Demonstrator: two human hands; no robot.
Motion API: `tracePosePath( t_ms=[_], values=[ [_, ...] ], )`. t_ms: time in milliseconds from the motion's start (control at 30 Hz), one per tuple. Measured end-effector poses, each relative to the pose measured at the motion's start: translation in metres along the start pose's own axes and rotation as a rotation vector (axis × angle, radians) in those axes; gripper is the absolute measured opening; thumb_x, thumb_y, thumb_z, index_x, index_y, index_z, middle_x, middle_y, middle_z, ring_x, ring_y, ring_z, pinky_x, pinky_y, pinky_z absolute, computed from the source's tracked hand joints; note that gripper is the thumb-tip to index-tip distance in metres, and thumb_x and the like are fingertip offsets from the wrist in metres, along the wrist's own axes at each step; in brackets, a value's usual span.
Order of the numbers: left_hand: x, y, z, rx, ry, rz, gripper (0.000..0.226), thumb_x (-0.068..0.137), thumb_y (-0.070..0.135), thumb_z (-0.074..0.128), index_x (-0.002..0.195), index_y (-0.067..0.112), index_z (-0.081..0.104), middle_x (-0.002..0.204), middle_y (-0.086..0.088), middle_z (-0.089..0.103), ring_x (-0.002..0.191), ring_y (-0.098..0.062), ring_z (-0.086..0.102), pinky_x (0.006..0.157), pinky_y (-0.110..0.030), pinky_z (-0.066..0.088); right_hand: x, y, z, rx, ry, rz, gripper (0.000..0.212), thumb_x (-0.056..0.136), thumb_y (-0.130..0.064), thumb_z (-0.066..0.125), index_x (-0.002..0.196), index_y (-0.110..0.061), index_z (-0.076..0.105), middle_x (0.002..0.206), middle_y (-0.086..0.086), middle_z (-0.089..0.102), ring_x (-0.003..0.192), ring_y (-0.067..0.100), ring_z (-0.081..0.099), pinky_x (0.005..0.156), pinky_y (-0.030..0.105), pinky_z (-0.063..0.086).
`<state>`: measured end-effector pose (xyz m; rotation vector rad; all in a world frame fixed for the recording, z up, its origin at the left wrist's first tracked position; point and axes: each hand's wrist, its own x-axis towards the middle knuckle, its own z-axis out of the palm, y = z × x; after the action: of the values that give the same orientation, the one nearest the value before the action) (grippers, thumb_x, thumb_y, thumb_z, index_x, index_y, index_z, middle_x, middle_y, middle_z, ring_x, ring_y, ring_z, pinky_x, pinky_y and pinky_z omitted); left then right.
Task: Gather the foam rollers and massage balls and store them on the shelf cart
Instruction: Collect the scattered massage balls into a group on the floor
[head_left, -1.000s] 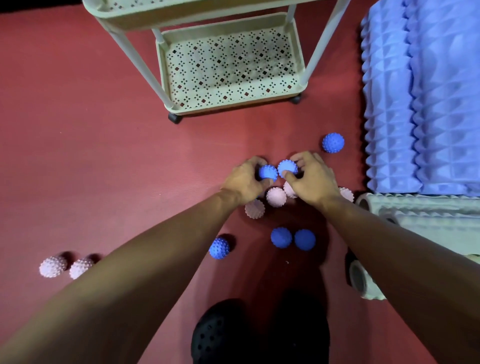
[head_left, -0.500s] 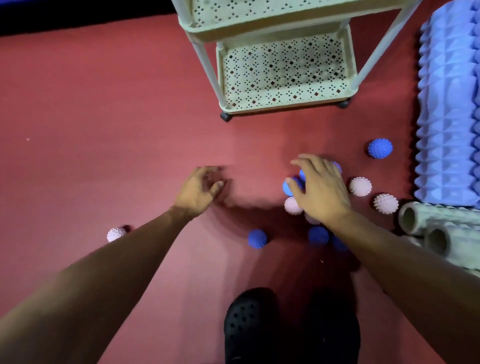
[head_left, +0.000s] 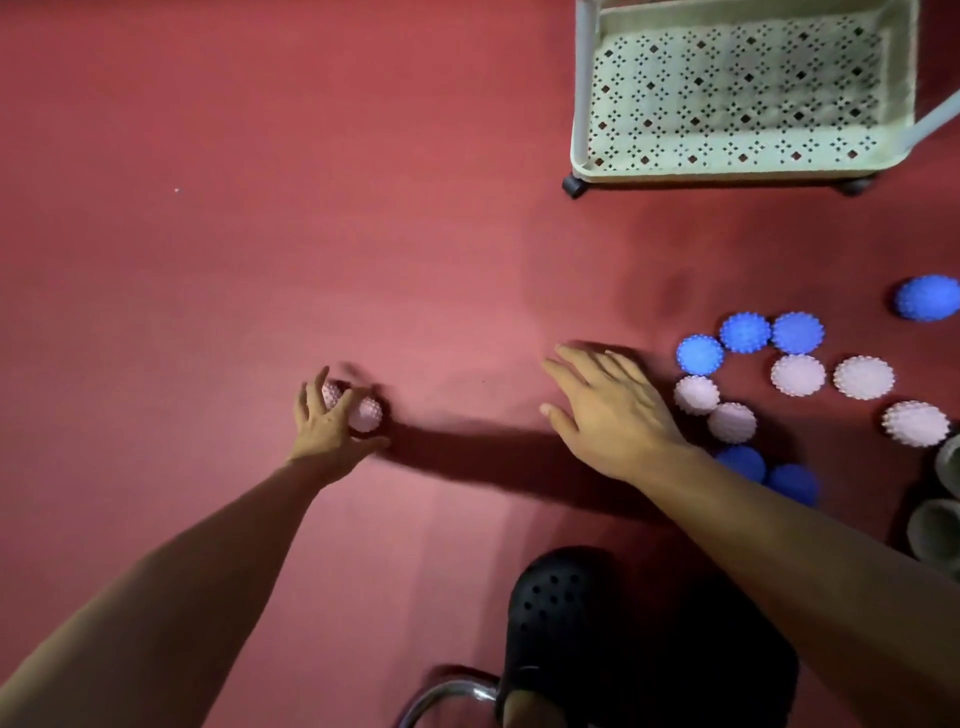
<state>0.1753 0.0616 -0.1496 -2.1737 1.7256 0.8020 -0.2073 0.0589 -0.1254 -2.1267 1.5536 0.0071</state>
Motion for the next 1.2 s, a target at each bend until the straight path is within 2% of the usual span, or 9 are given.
tracePosePath(
  t_ms=[100,233,533,700,867,967,1067,1133,1200],
  values=[
    [0.007,-0.005,0.005,0.009,0.034,0.007,0.072,0.070,0.025,0.091,0.134,0.024,0.058,0.158,-0.016,0.023,0.145,-0.045,0.014,0.123,-0.054,0.016,-0.004,-0.002,0.004,-0.016,-0.002,-0.005,0.058,0.094,-0.050,0.044,0.140,-0.018,0.057,0.149,0.003,0.053,0.124,0.028,0.057,0.108,0.044,0.040],
    [0.014,-0.013,0.004,-0.010,0.080,0.047,0.068,0.069,0.028,0.093,0.131,0.022,0.065,0.135,-0.011,0.044,0.125,-0.040,0.029,0.113,-0.053,0.030,-0.006,-0.001,0.005,-0.019,-0.025,0.005,0.057,0.095,-0.051,0.043,0.141,-0.019,0.055,0.150,0.003,0.051,0.122,0.028,0.057,0.106,0.043,0.040],
    [0.014,0.023,-0.004,-0.108,0.074,0.143,0.063,0.063,0.039,0.094,0.118,0.020,0.071,0.121,0.000,0.038,0.106,-0.030,0.056,0.099,-0.044,0.050,-0.008,0.007,-0.009,0.034,-0.075,0.077,0.060,0.096,-0.054,0.037,0.143,-0.021,0.052,0.153,0.000,0.047,0.130,0.027,0.054,0.109,0.044,0.039],
    [0.018,0.130,-0.015,-0.373,0.109,0.410,0.062,0.063,0.031,0.097,0.113,0.007,0.070,0.120,-0.004,0.035,0.101,-0.026,0.058,0.083,-0.017,0.054,-0.002,0.026,-0.038,0.356,-0.032,0.224,0.043,0.098,-0.047,0.057,0.132,-0.021,0.061,0.130,-0.001,0.067,0.121,0.022,0.062,0.108,0.041,0.044],
    [0.007,0.261,-0.019,-0.426,0.026,0.727,0.067,0.065,0.061,0.079,0.108,0.011,0.072,0.118,-0.002,0.037,0.106,-0.016,0.051,0.093,-0.024,0.049,0.006,0.051,-0.083,0.895,-0.021,0.398,0.051,0.091,-0.049,0.069,0.136,-0.026,0.059,0.122,-0.006,0.068,0.107,0.006,0.065,0.091,0.020,0.054],
    [-0.006,0.322,-0.016,-0.428,-0.032,0.840,0.066,0.065,0.059,0.077,0.112,0.013,0.073,0.118,-0.001,0.036,0.105,-0.016,0.050,0.092,-0.024,0.050,-0.005,0.078,-0.097,0.988,0.050,0.466,0.048,0.087,-0.043,0.077,0.128,-0.022,0.063,0.112,-0.006,0.071,0.104,0.003,0.067,0.097,0.026,0.053],
    [-0.011,0.356,-0.005,-0.446,-0.093,0.848,0.054,0.068,0.033,0.085,0.116,0.012,0.071,0.118,-0.002,0.034,0.105,-0.015,0.048,0.096,-0.017,0.043,-0.028,0.108,-0.098,1.042,0.155,0.531,0.032,0.088,-0.031,0.080,0.115,-0.019,0.069,0.102,-0.003,0.074,0.093,0.005,0.070,0.084,0.022,0.057],
    [-0.009,0.364,0.005,-0.527,-0.085,0.777,0.046,0.076,-0.001,0.078,0.119,0.009,0.069,0.118,-0.003,0.034,0.105,-0.003,0.046,0.098,-0.013,0.039,-0.046,0.130,-0.090,1.047,0.276,0.627,0.026,0.087,-0.034,0.080,0.108,-0.024,0.071,0.102,0.001,0.074,0.090,0.012,0.070,0.078,0.029,0.060],
    [-0.006,0.364,0.016,-0.590,-0.005,0.671,0.044,0.082,-0.008,0.069,0.121,0.013,0.069,0.117,-0.005,0.038,0.105,0.011,0.042,0.100,-0.015,0.039,-0.067,0.151,-0.081,1.025,0.391,0.719,0.030,0.079,-0.045,0.082,0.101,-0.029,0.070,0.098,-0.001,0.074,0.085,0.011,0.069,0.079,0.038,0.061]
  ],
)
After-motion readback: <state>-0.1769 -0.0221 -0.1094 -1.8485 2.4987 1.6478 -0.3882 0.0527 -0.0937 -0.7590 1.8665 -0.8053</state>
